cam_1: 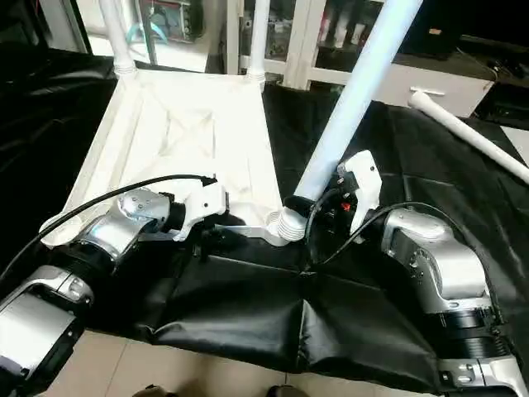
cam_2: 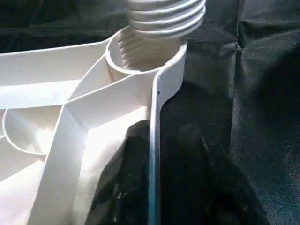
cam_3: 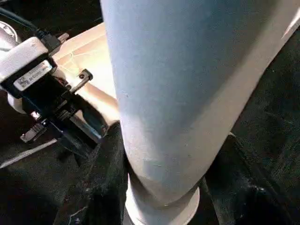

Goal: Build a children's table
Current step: Pick table leg

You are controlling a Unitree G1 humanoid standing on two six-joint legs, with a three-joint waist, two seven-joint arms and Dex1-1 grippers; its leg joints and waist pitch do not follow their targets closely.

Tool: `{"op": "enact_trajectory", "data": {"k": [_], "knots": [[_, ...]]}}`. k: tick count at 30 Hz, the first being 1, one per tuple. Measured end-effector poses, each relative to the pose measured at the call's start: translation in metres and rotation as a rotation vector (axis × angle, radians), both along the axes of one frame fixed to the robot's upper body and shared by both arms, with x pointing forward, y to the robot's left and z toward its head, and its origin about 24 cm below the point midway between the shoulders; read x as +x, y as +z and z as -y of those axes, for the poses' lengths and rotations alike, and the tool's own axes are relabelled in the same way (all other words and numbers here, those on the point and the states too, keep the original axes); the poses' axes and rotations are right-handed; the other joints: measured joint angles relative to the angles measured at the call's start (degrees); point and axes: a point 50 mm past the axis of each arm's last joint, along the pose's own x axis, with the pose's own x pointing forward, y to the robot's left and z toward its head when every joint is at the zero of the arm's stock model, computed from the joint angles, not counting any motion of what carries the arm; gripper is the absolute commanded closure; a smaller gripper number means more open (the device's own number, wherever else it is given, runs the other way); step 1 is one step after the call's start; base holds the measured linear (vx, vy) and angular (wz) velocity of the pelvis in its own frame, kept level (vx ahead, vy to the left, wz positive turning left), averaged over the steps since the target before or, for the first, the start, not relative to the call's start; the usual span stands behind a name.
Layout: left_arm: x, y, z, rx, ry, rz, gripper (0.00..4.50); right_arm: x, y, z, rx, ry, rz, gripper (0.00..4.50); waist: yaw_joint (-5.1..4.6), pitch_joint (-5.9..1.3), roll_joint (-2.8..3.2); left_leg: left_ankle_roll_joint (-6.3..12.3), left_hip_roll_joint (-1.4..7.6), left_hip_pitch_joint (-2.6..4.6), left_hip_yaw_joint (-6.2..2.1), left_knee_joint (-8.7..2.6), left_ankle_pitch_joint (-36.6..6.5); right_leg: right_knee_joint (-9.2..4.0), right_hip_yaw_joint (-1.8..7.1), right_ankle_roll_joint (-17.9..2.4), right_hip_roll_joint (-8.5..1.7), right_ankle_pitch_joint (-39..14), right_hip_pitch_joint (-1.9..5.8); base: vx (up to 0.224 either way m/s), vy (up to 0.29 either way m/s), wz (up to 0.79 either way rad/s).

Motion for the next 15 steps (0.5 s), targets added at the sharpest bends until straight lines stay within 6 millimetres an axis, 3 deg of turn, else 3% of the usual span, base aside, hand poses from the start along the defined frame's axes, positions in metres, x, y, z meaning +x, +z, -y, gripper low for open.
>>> {"op": "enact_trajectory", "data": {"k": [7, 15], "knots": [[0.0024, 0.0011, -0.0006, 0.032, -0.004, 0.004, 3.98, 0.0065, 0.0104, -0.0046, 0.001, 0.014, 0.036, 2.66, 0.01, 0.00, 0.00, 0.01, 0.00, -0.01, 0.01, -0.01, 0.00, -0.02, 0.00, 0.00, 0.00, 0.00, -0.01, 0.000, 0.000, 0.00], [0.0023, -0.0001, -0.0019, 0.033, 0.000, -0.010, 4.46, 0.0102, 0.0071, -0.0084, -0.010, 0.032, 0.020, 2.66, 0.04, 0.00, -0.01, 0.00, 0.00, 0.02, 0.01, -0.01, 0.00, -0.01, -0.01, -0.03, -0.02, 0.02, 0.03, 0.000, 0.000, 0.00]]}}
